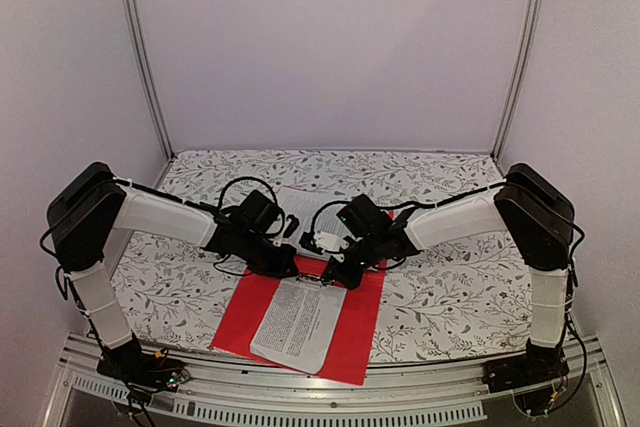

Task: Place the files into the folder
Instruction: Close the spring clip on the folder with some files.

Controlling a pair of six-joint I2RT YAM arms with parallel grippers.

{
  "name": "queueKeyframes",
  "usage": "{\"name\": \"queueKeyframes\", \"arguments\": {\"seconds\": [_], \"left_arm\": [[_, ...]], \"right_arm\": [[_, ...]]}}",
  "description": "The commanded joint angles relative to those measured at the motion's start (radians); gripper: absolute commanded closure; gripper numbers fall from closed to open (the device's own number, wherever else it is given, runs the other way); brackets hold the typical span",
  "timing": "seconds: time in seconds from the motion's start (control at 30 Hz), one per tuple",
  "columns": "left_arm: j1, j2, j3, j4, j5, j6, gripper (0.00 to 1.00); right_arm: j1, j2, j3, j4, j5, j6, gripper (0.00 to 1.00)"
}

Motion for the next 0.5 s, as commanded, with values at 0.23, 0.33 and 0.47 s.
{"name": "queueKeyframes", "arguments": {"seconds": [0.23, 0.33, 0.47], "left_arm": [[0.032, 0.152, -0.009, -0.147, -0.120, 0.022, 1.00], [0.037, 0.150, -0.004, -0.134, -0.139, 0.029, 1.00], [0.042, 0.140, 0.000, -0.104, -0.151, 0.033, 1.00]], "right_arm": [[0.016, 0.120, -0.060, -0.246, 0.065, -0.019, 1.00], [0.023, 0.125, -0.058, -0.253, 0.063, -0.030, 1.00], [0.025, 0.128, -0.053, -0.267, 0.061, -0.044, 1.00]]}}
